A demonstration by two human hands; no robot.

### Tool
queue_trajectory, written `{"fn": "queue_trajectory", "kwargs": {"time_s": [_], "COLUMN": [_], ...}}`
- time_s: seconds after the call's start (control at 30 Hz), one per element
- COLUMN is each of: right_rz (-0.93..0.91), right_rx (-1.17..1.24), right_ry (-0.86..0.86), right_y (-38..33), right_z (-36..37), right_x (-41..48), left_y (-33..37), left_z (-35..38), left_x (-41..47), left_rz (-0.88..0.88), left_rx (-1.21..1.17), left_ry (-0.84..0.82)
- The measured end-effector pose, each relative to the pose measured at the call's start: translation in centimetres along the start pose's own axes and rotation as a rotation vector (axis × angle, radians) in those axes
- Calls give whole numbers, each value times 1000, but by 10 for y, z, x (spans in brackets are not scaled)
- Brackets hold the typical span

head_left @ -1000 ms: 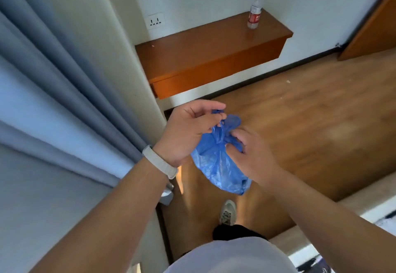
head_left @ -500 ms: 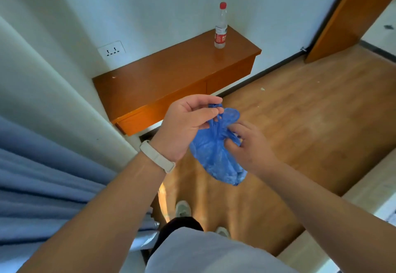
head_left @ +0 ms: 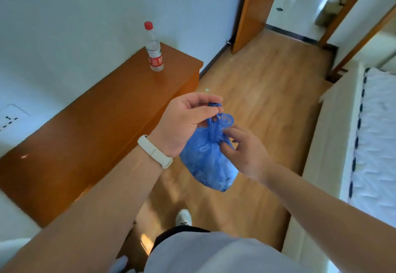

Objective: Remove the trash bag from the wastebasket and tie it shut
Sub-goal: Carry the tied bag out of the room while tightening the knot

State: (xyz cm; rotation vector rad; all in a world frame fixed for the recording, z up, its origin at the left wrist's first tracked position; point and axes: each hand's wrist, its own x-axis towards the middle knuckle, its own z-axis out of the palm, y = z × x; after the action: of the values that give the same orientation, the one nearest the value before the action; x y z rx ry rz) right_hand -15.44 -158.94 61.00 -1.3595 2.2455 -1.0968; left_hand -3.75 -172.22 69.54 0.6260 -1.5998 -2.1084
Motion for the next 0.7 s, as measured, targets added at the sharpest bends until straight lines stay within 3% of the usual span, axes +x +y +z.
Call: {"fn": "queue_trajectory", "kwargs": {"time_s": [0.37, 0.7], "right_rz": [179, 208], "right_rx": [-69, -52], "right_ry": [266, 394], "right_y": [21, 116], "right_z": [-31, -74], "right_x": [62, 102], "left_y": [20, -14], "left_z": [18, 101], "left_x": [120, 233], "left_rz": [-20, -125], "left_rx": [-6, 89], "left_ry": [-308, -415]}}
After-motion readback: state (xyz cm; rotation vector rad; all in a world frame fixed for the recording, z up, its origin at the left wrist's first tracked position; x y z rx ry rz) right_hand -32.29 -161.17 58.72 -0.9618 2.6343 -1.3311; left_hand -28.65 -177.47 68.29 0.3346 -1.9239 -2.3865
